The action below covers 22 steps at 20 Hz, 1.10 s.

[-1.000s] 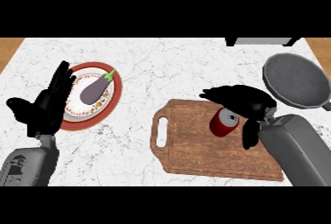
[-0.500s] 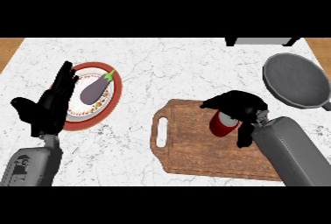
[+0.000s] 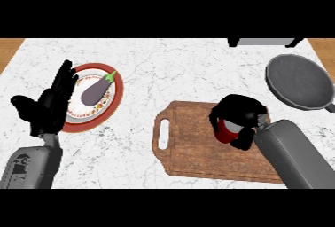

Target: Pick the can from the cutting board and place it in the pan

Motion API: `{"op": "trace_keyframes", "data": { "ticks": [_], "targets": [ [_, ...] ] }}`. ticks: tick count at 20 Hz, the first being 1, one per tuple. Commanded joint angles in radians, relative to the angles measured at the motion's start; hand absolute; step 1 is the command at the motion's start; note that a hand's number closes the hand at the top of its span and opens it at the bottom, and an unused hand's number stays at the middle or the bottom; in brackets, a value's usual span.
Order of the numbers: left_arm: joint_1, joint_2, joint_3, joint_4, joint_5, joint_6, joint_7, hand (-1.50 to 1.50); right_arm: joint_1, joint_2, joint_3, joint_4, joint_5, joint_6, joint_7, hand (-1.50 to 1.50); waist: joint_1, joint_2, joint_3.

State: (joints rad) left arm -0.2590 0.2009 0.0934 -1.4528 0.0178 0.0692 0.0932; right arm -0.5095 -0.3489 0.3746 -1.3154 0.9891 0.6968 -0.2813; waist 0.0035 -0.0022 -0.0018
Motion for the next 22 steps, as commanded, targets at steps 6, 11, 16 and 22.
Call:
{"op": "trace_keyframes", "data": {
  "ticks": [6,11,16,22],
  "targets": [
    [0.014,-0.011,0.008,0.015,-0.005,0.000,-0.027,0.00,-0.008,0.205,-0.182,0.037,0.037,-0.083,0.332,1.50,-0.004,0.001,0.001],
    [0.017,-0.003,0.013,0.001,-0.005,0.000,-0.017,0.00,-0.024,0.329,-0.369,0.062,0.117,-0.271,0.748,1.50,-0.017,-0.002,-0.001],
    [-0.013,-0.026,-0.032,-0.004,-0.013,-0.010,0.019,0.00,-0.180,0.347,-0.310,0.006,0.231,-0.527,1.049,1.50,0.037,0.002,0.001],
    [-0.019,0.003,0.007,0.022,-0.003,-0.024,-0.034,0.00,-0.323,0.348,-0.273,0.062,0.322,-0.700,1.274,1.50,0.020,0.006,0.001]
  ]
}}
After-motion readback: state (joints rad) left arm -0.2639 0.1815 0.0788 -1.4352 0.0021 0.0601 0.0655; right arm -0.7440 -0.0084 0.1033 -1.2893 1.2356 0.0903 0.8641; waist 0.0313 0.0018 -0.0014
